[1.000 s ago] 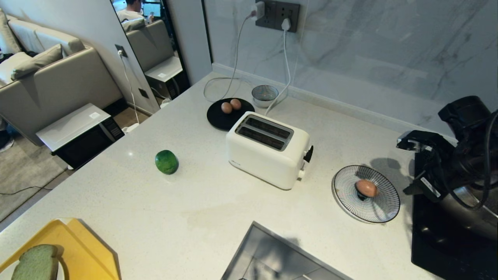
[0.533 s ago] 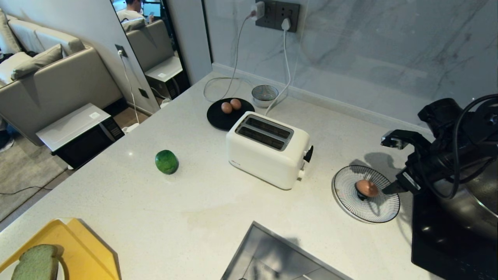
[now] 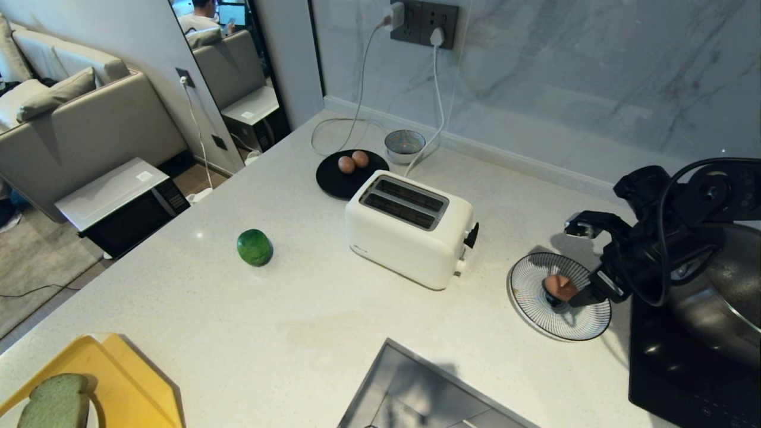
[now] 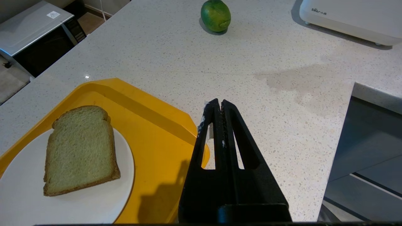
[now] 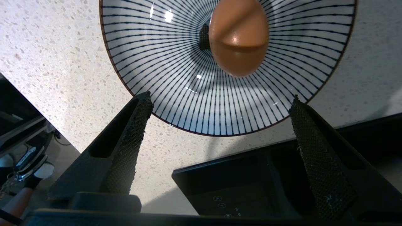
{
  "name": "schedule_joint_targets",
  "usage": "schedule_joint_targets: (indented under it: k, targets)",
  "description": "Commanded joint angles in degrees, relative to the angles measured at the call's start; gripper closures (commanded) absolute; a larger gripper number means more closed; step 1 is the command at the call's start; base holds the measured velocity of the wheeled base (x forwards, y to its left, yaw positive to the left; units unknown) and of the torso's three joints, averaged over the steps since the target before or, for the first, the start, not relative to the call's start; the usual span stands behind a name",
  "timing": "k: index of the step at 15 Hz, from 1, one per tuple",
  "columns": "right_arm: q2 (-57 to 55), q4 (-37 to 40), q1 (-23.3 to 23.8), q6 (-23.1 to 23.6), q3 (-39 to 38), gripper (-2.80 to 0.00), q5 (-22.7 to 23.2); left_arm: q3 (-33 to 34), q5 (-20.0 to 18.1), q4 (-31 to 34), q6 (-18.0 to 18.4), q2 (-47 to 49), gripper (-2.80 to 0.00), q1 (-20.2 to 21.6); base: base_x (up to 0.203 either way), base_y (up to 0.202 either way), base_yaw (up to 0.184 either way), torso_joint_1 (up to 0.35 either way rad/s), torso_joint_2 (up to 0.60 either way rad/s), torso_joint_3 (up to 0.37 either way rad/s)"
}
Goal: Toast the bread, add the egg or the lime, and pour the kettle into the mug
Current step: Pick up the egg
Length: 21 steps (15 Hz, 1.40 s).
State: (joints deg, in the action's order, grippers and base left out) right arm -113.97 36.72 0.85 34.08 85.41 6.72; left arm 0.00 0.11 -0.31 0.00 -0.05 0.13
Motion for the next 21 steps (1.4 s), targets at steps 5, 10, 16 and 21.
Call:
schedule_joint_targets:
  k: [5, 10, 16, 21]
  targets:
    - [-5.0, 0.2, -0.1, 1.1, 3.2, -2.80, 0.1, 0.1, 0.1, 0.0, 0.0, 0.0, 0.00, 0.0, 0.000, 0.000, 0.000, 0.000, 0.00, 0.000]
    - [-7.9, 0.2, -0.4, 2.0, 6.3, -2.80, 0.1, 0.1, 0.0, 0.0, 0.0, 0.0, 0.00, 0.0, 0.000, 0.000, 0.000, 0.000, 0.00, 0.000]
    - [-10.6, 0.2, -0.6, 2.9, 8.4, -2.80, -0.1, 0.1, 0.1, 0.0, 0.0, 0.0, 0.00, 0.0, 0.000, 0.000, 0.000, 0.000, 0.00, 0.000]
    - [-12.2, 0.2, -0.9, 2.9, 10.8, -2.80, -0.4, 0.1, 0.0, 0.0, 0.0, 0.0, 0.00, 0.0, 0.000, 0.000, 0.000, 0.000, 0.00, 0.000]
